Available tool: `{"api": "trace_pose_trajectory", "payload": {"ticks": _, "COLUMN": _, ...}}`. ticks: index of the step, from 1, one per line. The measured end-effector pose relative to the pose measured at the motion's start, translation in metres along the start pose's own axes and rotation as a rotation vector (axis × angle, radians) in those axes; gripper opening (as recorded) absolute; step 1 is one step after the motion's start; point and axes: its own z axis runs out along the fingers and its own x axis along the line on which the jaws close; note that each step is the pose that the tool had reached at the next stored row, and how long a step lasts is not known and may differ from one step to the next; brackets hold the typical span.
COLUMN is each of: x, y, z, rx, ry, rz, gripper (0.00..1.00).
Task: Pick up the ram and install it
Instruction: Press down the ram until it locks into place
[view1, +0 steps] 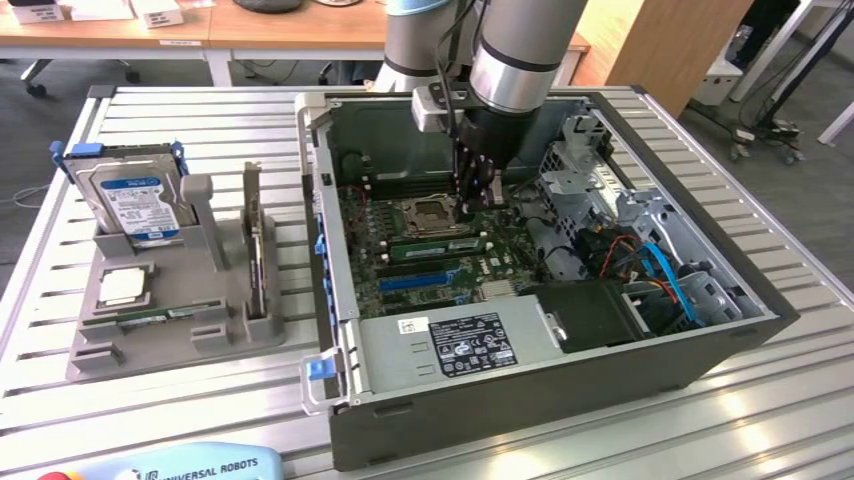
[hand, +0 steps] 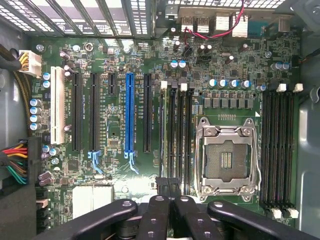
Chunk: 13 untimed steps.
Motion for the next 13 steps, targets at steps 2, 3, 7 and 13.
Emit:
{"api": "trace_pose_trajectory", "payload": {"ticks": 2, "x": 0.000, "y": -0.0013, "z": -0.0001, "rx": 0.0000, "ry": 0.0001, "rz": 0.000, "gripper": 0.10}}
{"api": "trace_pose_trajectory", "payload": {"ticks": 3, "x": 0.000, "y": -0.0025, "z": -0.0002, "rx": 0.0000, "ry": 0.0001, "rz": 0.000, "gripper": 0.10}}
{"api": "trace_pose_trajectory", "payload": {"ticks": 7, "x": 0.000, "y": -0.0086, "z": -0.0004, "rx": 0.0000, "ry": 0.0000, "rz": 0.000, "gripper": 0.10}}
{"api": "trace_pose_trajectory", "payload": {"ticks": 13, "x": 0.000, "y": -0.0208, "z": -0.0008, "rx": 0.0000, "ry": 0.0000, "rz": 0.000, "gripper": 0.10}}
